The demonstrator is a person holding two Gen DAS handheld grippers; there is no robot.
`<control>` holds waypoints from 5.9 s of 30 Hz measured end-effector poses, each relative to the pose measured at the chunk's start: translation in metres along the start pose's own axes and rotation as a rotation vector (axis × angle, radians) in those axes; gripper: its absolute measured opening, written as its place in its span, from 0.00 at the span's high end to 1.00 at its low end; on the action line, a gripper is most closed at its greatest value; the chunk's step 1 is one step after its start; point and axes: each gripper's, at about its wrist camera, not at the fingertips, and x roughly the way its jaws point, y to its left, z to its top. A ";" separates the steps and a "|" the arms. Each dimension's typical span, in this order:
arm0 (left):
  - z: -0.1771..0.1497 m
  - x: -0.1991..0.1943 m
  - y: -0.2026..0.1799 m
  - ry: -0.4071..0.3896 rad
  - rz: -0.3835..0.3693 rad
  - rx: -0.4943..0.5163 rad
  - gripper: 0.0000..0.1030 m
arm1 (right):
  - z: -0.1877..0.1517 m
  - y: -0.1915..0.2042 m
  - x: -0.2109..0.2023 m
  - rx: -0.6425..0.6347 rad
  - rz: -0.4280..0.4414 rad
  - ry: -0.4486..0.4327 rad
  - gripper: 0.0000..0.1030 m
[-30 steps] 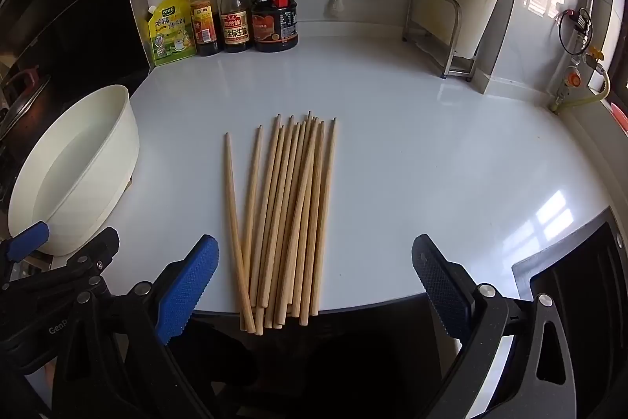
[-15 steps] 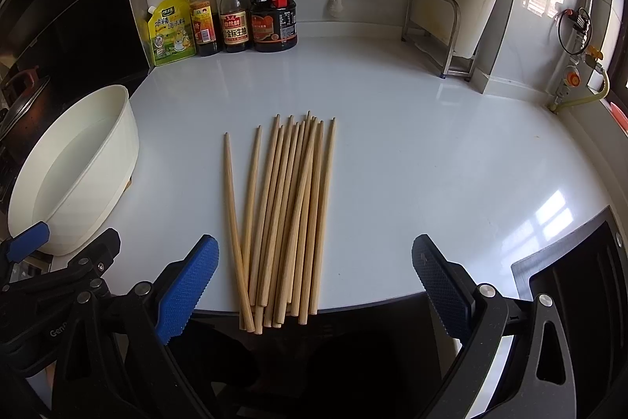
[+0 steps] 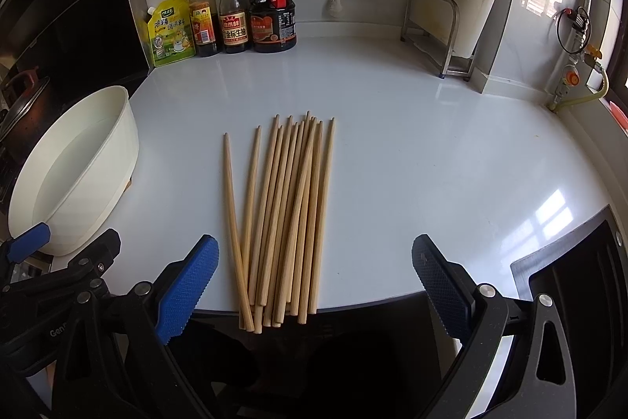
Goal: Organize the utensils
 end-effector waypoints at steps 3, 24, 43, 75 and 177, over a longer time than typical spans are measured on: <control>0.000 0.000 0.000 -0.002 -0.002 0.001 0.06 | 0.000 0.000 0.000 0.000 0.001 -0.001 0.08; 0.001 -0.002 -0.001 -0.006 -0.002 0.010 0.06 | 0.001 0.000 -0.001 -0.008 0.006 -0.004 0.08; 0.003 -0.003 -0.002 -0.006 -0.006 0.014 0.06 | 0.002 -0.002 0.000 -0.003 0.011 -0.002 0.08; 0.010 0.085 -0.045 0.156 -0.099 -0.031 0.06 | 0.014 -0.058 0.111 0.034 0.002 0.161 0.08; 0.095 0.055 0.196 -0.028 -0.086 -0.206 0.93 | 0.109 0.227 0.070 -0.267 0.576 0.090 0.94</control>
